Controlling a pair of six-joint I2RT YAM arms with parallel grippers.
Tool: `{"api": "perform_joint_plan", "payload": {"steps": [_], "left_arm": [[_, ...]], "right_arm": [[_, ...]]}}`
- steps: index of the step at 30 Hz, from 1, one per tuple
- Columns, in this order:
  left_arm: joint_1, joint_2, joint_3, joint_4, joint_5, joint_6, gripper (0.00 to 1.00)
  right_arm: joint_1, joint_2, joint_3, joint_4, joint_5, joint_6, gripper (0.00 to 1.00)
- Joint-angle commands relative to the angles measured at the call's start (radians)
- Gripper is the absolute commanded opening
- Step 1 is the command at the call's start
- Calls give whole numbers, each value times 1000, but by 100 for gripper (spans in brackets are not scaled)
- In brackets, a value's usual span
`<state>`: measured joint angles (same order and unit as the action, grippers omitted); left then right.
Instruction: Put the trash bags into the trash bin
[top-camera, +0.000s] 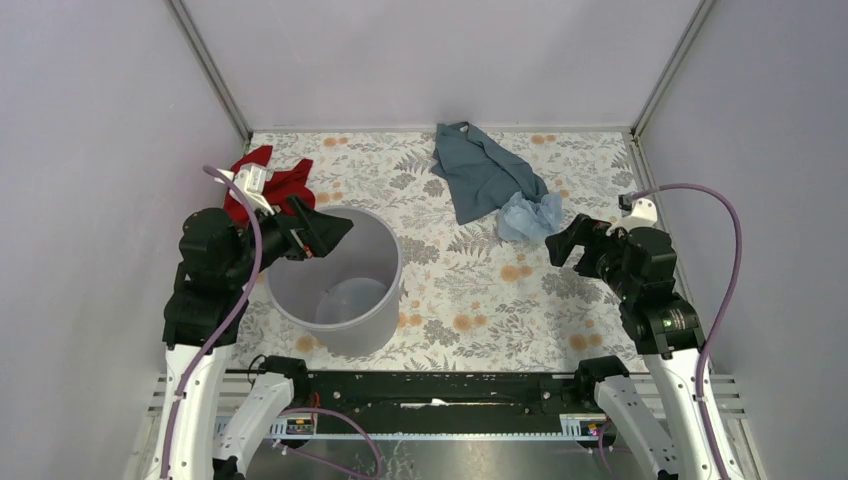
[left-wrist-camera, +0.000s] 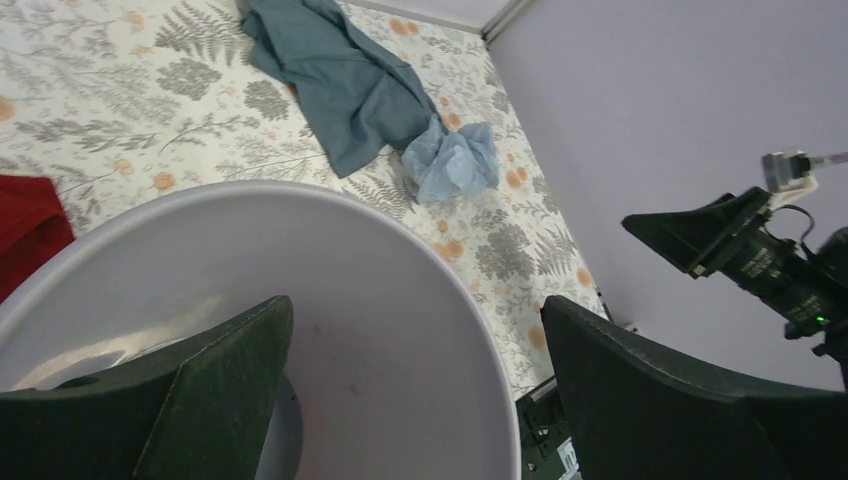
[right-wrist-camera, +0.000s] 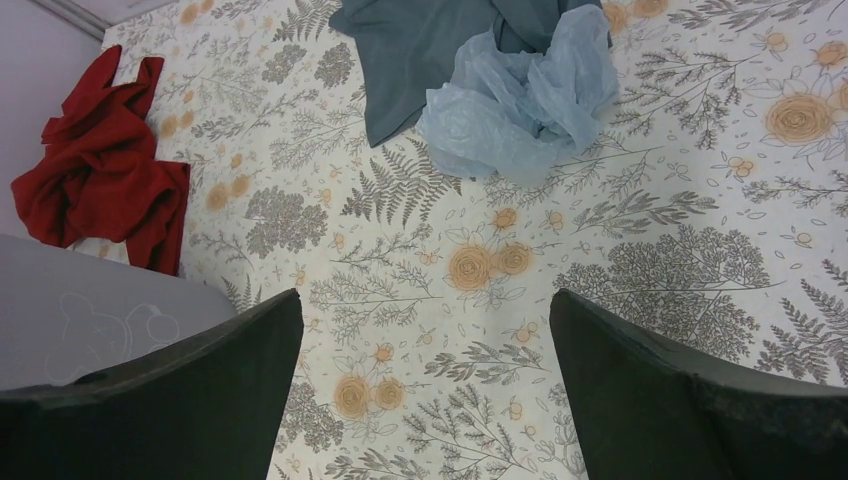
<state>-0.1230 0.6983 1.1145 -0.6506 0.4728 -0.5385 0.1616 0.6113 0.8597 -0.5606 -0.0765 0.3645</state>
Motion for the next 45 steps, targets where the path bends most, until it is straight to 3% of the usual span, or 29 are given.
{"api": "perform_joint_plan", "payload": {"steps": [1, 5, 10, 14, 19, 27, 31, 37, 45], "left_arm": [[-16, 49, -6, 122, 120, -34, 99], [-166, 122, 33, 154, 12, -38, 99], [-541, 278, 122, 167, -294, 2, 99], [-691, 341, 197, 172, -493, 20, 99], [-712, 391, 267, 201, -481, 36, 99], [-717, 415, 314, 189, -488, 49, 99], [-717, 401, 292, 192, -489, 44, 99], [-717, 424, 307, 187, -425, 44, 99], [-718, 430, 357, 155, -428, 51, 99]], "right_arm": [[-4, 18, -16, 75, -47, 22, 100], [-4, 33, -32, 106, -130, 22, 100], [0, 63, -119, 221, -345, 67, 100], [75, 81, -231, 353, -422, 156, 100], [323, 181, -316, 541, -422, 197, 100], [630, 581, -373, 1159, -461, 322, 100], [689, 803, -338, 1456, -482, 335, 100], [728, 1058, -215, 1680, -486, 205, 100], [830, 1443, 61, 1980, -509, 309, 100]]}}
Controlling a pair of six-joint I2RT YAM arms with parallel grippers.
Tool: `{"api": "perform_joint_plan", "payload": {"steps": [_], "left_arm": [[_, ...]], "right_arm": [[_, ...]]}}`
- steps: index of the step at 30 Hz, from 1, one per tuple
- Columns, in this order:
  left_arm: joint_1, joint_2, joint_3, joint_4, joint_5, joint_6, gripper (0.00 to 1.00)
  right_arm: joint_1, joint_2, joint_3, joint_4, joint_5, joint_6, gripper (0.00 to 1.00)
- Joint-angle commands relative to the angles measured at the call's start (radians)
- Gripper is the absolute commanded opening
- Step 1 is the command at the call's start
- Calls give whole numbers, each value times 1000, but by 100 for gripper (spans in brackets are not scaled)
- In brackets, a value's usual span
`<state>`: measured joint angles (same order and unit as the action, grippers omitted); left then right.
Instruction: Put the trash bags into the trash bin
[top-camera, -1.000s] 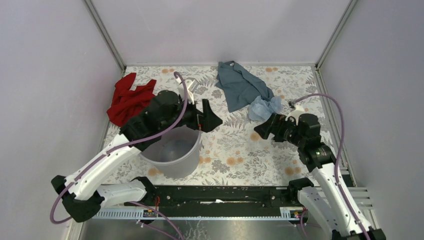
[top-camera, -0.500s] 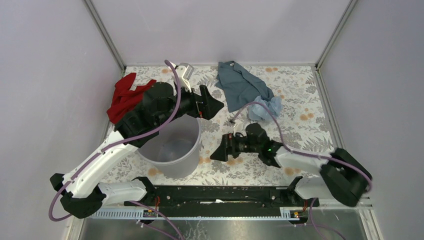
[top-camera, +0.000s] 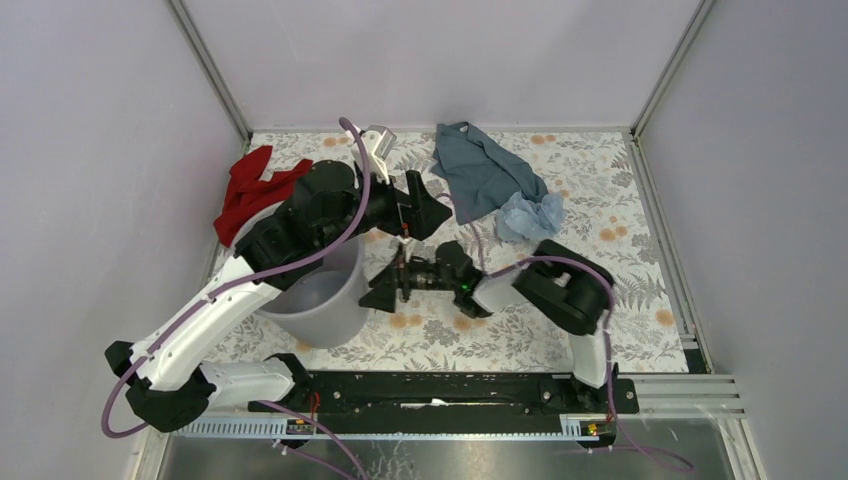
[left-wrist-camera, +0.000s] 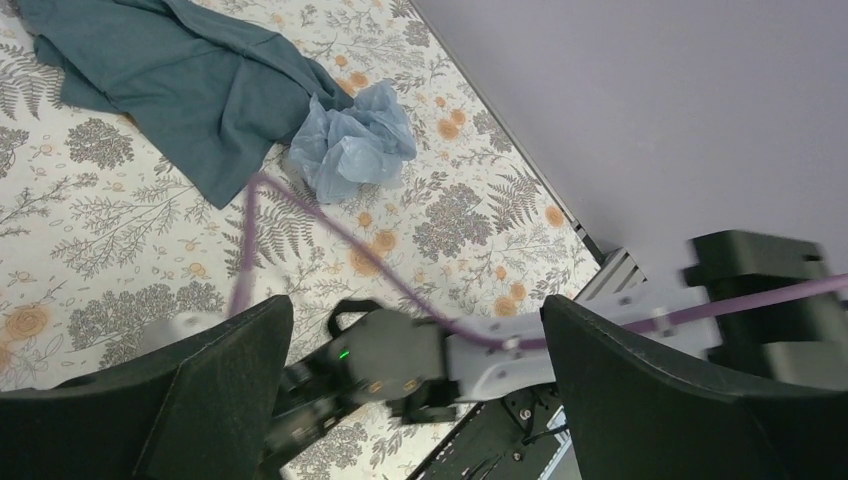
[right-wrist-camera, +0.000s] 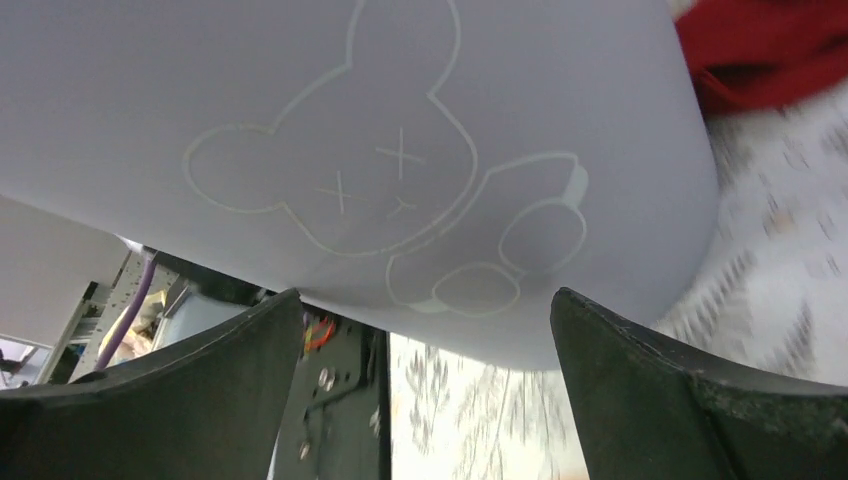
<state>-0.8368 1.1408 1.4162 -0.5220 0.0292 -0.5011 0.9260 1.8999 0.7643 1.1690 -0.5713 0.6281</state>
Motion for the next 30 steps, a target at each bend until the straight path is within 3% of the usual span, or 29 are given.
{"api": "perform_joint_plan", "payload": {"steps": [1, 4, 6, 13, 16, 20, 23, 27, 30], "left_arm": [[-3, -15, 57, 26, 13, 12, 99], [-3, -19, 60, 26, 8, 12, 99], [-4, -17, 66, 14, -13, 19, 99], [-4, -26, 44, 21, -169, 76, 99], [-4, -11, 12, 88, -197, 86, 99], [-3, 42, -30, 204, -172, 116, 99], [-4, 94, -78, 360, -170, 120, 99], [0, 189, -124, 560, -181, 88, 99], [1, 294, -107, 626, -154, 99, 99]], "right_arm": [[83, 202, 212, 251, -9, 65, 100], [123, 310, 374, 199, 26, 114, 100], [128, 314, 391, 174, 86, 140, 100], [15, -14, 61, -18, 161, 145, 100], [-59, -272, -69, -351, 265, 81, 100], [-85, -547, -57, -987, 638, -103, 100], [-138, -686, -43, -1261, 868, -149, 100], [-376, -825, -96, -1314, 827, -174, 100], [-519, -841, -82, -1323, 775, -179, 100]]}}
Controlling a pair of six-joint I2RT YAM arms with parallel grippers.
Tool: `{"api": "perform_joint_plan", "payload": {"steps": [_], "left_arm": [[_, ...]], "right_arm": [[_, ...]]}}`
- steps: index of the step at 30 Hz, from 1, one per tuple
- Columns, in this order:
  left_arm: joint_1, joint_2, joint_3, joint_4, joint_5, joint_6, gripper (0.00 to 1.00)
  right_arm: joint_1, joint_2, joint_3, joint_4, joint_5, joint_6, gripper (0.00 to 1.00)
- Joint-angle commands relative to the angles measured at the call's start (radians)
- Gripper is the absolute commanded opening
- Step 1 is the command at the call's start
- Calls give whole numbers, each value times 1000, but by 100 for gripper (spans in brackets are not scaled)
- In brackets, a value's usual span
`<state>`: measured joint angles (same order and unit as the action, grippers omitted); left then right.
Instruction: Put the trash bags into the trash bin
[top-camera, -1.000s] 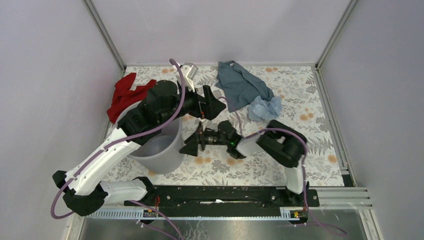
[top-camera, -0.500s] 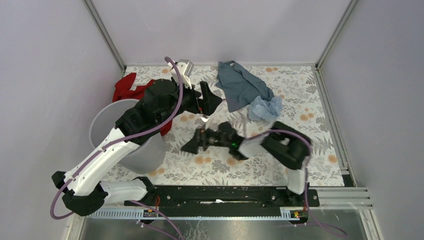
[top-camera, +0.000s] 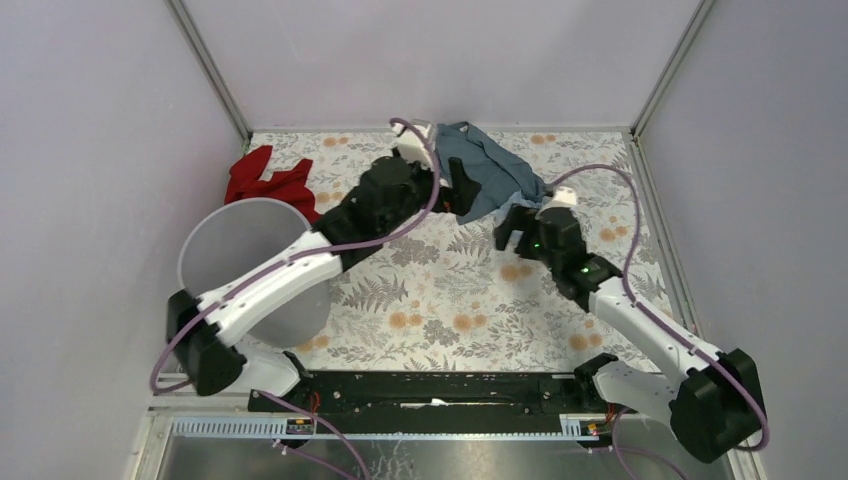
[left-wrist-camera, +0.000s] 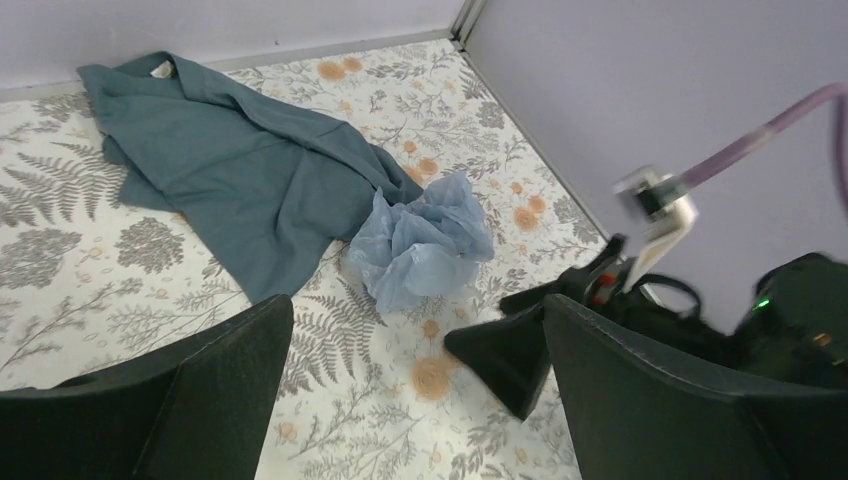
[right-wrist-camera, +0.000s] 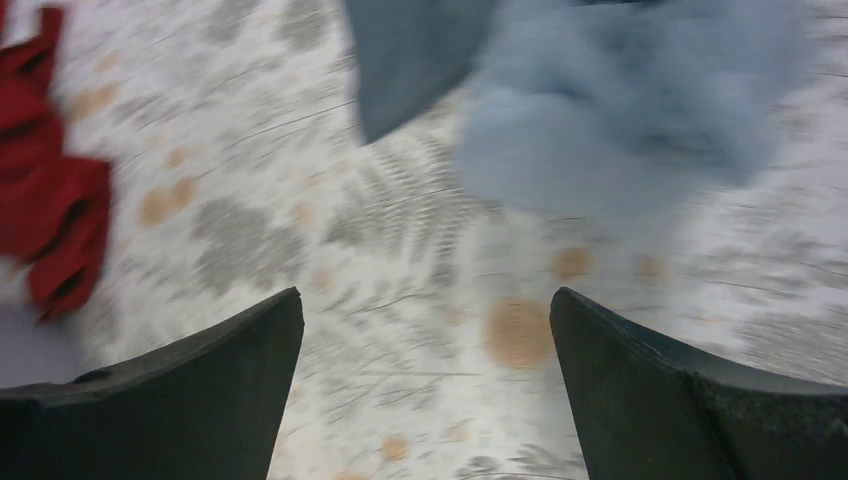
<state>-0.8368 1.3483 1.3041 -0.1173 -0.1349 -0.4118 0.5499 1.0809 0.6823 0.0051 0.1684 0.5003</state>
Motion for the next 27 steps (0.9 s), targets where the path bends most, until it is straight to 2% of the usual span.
{"api": "perform_joint_plan", "payload": {"steps": [1, 7, 12, 16, 19, 21, 23, 27], "left_arm": [[1, 111, 5, 235, 12, 20, 99], [3, 135, -133, 375, 18, 7, 99], [1, 132, -272, 539, 76, -8, 99], [2, 131, -334, 594, 62, 0, 99], [2, 152, -372, 647, 52, 0, 99], [1, 175, -402, 705, 47, -17, 99], [1, 213, -405, 733, 47, -36, 99], [1, 306, -323, 656, 64, -81, 99]], "right_arm": [[-191, -8, 6, -153, 3, -53, 100], [-444, 134, 63, -71, -178, -68, 98], [-487, 221, 130, 35, -180, -59, 98], [-487, 339, 198, 83, -190, -57, 90], [-489, 435, 239, 107, -204, -66, 75], [-489, 478, 250, 108, -239, -65, 55], [-489, 498, 231, 120, -287, -56, 40], [-486, 462, 142, 163, -390, -37, 11]]}}
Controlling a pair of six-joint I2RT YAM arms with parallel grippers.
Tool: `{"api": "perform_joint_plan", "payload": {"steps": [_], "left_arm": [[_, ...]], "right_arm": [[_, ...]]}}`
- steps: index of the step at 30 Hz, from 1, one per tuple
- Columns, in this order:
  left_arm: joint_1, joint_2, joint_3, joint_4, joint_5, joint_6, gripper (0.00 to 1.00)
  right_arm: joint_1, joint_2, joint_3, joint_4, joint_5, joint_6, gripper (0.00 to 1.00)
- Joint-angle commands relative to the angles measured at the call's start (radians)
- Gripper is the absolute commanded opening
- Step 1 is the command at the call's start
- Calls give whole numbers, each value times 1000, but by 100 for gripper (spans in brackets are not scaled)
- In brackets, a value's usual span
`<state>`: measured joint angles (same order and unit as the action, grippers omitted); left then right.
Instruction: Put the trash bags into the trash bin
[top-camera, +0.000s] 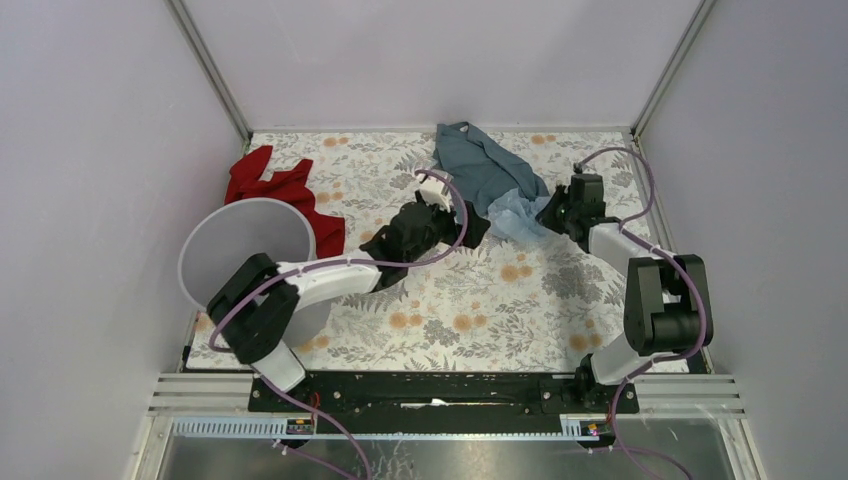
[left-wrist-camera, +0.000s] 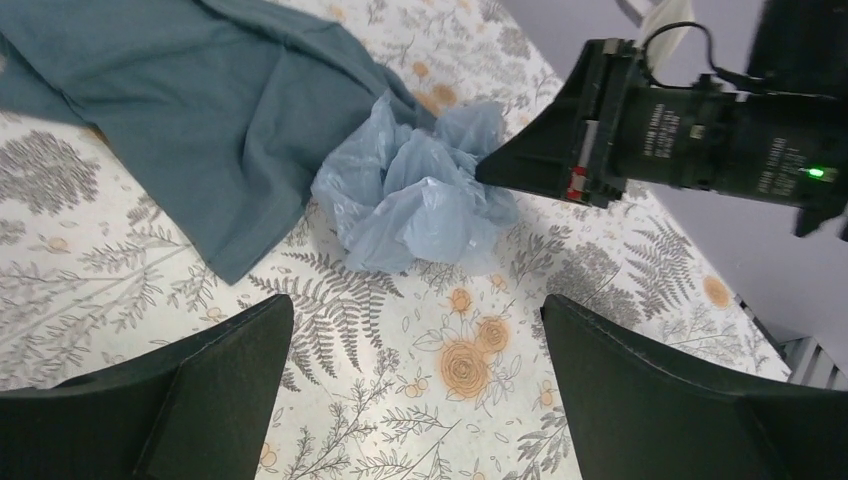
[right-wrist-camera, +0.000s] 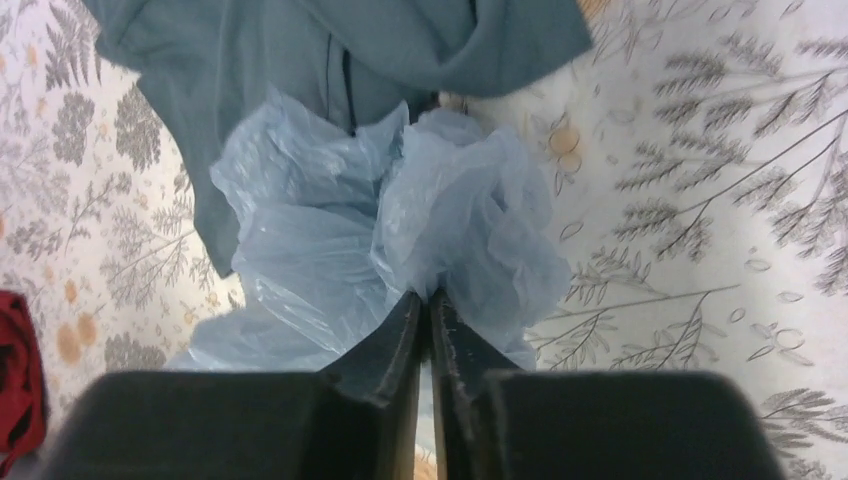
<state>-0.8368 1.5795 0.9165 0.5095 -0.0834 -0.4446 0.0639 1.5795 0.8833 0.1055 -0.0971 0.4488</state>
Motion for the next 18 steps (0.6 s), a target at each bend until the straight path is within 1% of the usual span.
{"api": "perform_joint_plan", "payload": {"steps": [1, 2, 3, 6, 7, 9, 11, 14, 18], "left_arm": [[1, 94, 81, 17, 28, -57, 99], [2, 112, 94, 8, 39, -66, 99], [1, 123, 105, -3, 46, -82, 99], [2, 153, 131, -34, 62, -102, 99], [1, 162, 137, -37, 74, -106, 97], [1, 181, 145, -37, 101, -121, 91], [2, 202, 147, -38, 129, -137, 87], [0, 233, 129, -17, 145, -152, 85], [-5, 261, 127, -31, 151, -168, 85]], "right_arm": [[3, -59, -87, 68, -151, 18, 5], [8, -89, -120, 73, -175, 22, 1], [12, -119, -152, 75, -199, 23, 0], [26, -226, -247, 58, -236, 17, 0], [31, -260, -277, 51, -249, 15, 0], [35, -321, -325, 38, -292, 9, 0], [38, -389, -367, 32, -328, 2, 0], [41, -460, -421, 24, -356, 7, 0], [46, -544, -491, 27, -396, 54, 0]]}}
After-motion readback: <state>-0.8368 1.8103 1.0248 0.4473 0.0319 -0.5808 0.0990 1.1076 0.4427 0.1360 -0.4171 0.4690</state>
